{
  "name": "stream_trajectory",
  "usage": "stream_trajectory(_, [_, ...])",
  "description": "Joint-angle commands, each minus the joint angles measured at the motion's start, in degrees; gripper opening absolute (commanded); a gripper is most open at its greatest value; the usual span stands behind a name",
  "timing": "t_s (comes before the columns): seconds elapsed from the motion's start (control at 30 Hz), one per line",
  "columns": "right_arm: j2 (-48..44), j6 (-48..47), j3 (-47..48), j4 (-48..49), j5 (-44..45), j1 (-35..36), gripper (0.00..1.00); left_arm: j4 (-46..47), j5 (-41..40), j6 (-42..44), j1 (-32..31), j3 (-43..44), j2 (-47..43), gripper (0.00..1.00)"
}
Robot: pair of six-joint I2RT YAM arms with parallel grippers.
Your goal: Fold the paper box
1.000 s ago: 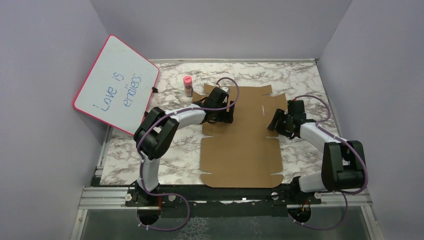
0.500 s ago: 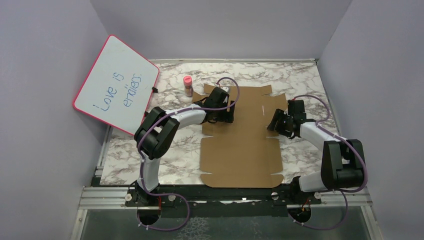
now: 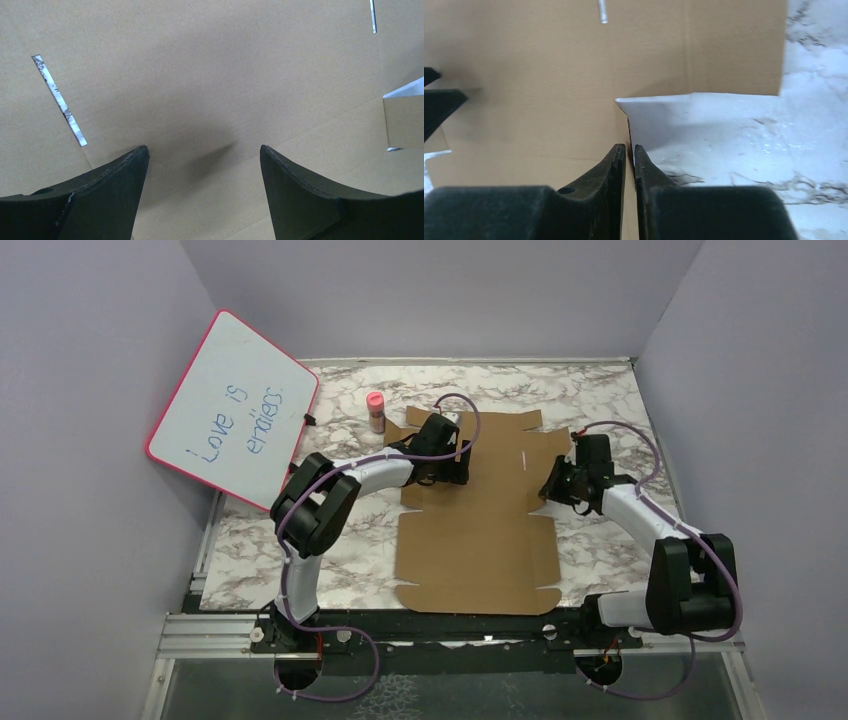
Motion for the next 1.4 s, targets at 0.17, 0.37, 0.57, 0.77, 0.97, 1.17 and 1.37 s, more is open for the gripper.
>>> stream_trajectory(0.17, [1.3, 0.1, 5.0, -4.3, 9.0, 9.8, 0.13, -1.4, 2.3, -1.2, -1.1, 0.1, 3.0, 0.82])
stream_trajectory(0.37, [4.7, 0.7, 6.7, -5.2, 13.6, 13.2, 0.13, -1.3, 2.6, -1.2, -1.2, 0.1, 2.3, 0.82])
stream_trajectory(0.57, [3.3, 0.1, 10.0, -6.8, 15.3, 13.2, 0.21, -3.1, 2.2, 0.2, -0.6, 0.3, -2.7, 0.84])
stream_trajectory(0.77, [0.8, -2.6, 14.0, -7.2, 16.9, 13.2, 0.41, -3.7, 0.2, 0.2, 3.0, -3.2, -13.3, 0.86])
stream_trajectory(0.97, [3.9, -5.4, 20.0, -4.1, 11.2, 13.2, 0.57, -7.3, -0.3, 0.5, 10.6, -7.1, -22.2, 0.88])
stream_trajectory(1.17, [11.6, -9.2, 26.3, 0.5, 0.6, 13.2, 0.74, -10.8, 0.2, 2.3, 18.3, -10.0, -26.2, 0.92])
stream_trajectory(1.37, [16.5, -8.6, 27.6, 9.2, -7.2, 13.2, 0.84, -11.7, 5.2, 2.9, 22.8, -7.9, -22.4, 0.92])
